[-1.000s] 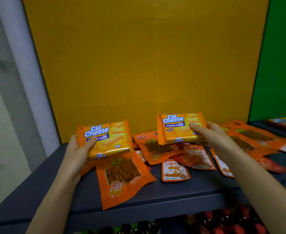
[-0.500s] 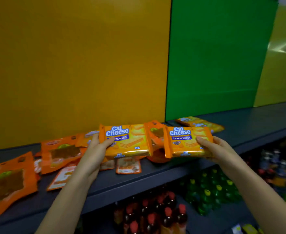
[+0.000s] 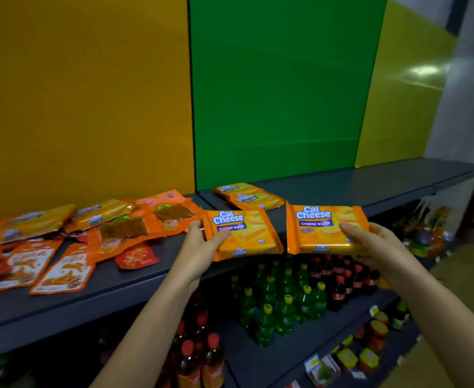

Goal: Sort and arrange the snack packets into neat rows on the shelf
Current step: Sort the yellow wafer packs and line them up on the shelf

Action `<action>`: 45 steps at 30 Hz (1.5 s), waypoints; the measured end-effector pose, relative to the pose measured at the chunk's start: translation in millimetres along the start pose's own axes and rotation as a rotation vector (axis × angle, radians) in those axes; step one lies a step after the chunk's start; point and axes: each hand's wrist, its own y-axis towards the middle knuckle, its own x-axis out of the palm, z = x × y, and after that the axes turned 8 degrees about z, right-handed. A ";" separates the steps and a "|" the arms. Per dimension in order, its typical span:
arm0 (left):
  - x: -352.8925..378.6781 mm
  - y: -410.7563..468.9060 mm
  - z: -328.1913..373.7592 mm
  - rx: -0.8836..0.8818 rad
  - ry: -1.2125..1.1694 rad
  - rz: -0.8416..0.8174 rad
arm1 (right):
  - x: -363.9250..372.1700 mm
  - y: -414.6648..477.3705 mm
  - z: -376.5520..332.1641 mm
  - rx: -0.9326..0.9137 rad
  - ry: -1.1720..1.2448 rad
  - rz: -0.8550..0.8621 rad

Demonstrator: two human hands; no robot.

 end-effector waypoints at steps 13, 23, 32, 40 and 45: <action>105.7 66.5 -18.2 -0.031 0.108 0.076 | -17.5 130.2 7.4 -0.022 0.033 -0.025; 123.2 88.7 -23.7 0.172 0.858 0.209 | 16.2 228.1 11.9 -0.025 0.004 -0.133; 131.6 90.3 -11.2 0.264 1.285 0.326 | 43.4 300.4 28.1 0.003 -0.021 -0.261; 135.5 124.9 -3.0 0.464 1.393 0.456 | 76.2 378.5 39.9 -0.027 -0.238 -0.266; 136.0 139.5 -1.0 0.408 1.487 0.493 | 98.1 417.6 42.3 -0.176 -0.443 -0.276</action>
